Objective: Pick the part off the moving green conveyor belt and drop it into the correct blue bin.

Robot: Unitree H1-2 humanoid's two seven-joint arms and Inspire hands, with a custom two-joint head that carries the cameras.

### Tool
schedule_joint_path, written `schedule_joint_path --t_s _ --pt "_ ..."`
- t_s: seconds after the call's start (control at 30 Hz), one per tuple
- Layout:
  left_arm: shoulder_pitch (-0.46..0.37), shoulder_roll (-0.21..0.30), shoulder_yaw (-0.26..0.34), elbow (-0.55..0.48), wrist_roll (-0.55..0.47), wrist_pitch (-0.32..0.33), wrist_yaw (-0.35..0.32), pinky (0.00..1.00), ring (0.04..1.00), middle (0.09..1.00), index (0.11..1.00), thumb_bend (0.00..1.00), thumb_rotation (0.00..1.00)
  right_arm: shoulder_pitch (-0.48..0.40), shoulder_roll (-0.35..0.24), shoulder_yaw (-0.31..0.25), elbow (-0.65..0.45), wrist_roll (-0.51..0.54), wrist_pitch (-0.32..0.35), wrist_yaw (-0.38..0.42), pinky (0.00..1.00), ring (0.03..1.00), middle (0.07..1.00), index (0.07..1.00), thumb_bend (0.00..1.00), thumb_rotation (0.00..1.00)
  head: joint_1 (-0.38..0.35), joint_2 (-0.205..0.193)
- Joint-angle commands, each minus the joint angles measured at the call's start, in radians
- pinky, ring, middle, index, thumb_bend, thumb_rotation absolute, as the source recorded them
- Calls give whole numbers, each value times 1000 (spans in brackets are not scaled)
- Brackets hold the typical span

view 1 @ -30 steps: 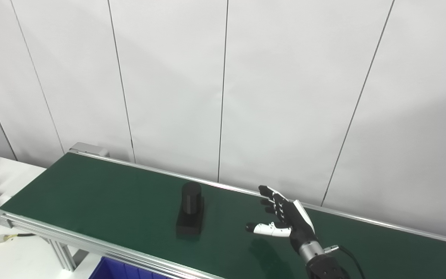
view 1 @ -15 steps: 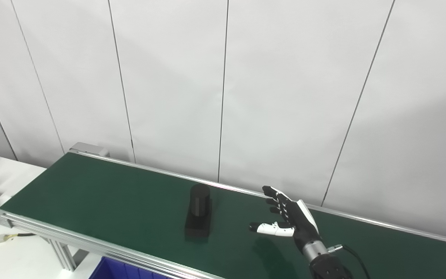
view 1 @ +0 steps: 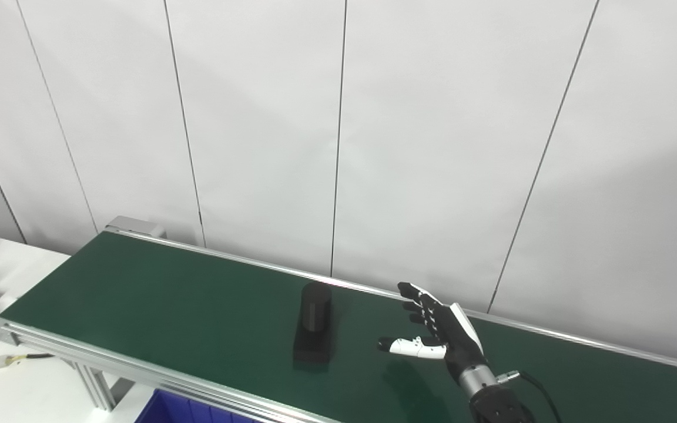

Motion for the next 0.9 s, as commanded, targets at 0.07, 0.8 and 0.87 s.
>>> schedule_joint_path --t_s 0.07,0.8,0.87 --pt "-9 -4 -2 -20 2 -24 -7 768 851 866 815 810 1000 -55 4 6 -17 -1 -32 -18 846 875 904 884 960 304 -4 2" --pt "-8 2 3 -25 5 -24 -21 773 853 868 819 806 1000 -72 -26 60 88 -93 -32 -163 684 845 904 884 939 278 -31 6" --pt "-6 3 6 -25 2 -24 -28 776 855 868 820 811 1000 -73 -26 59 94 -95 -32 -164 683 843 905 883 936 273 -33 7"
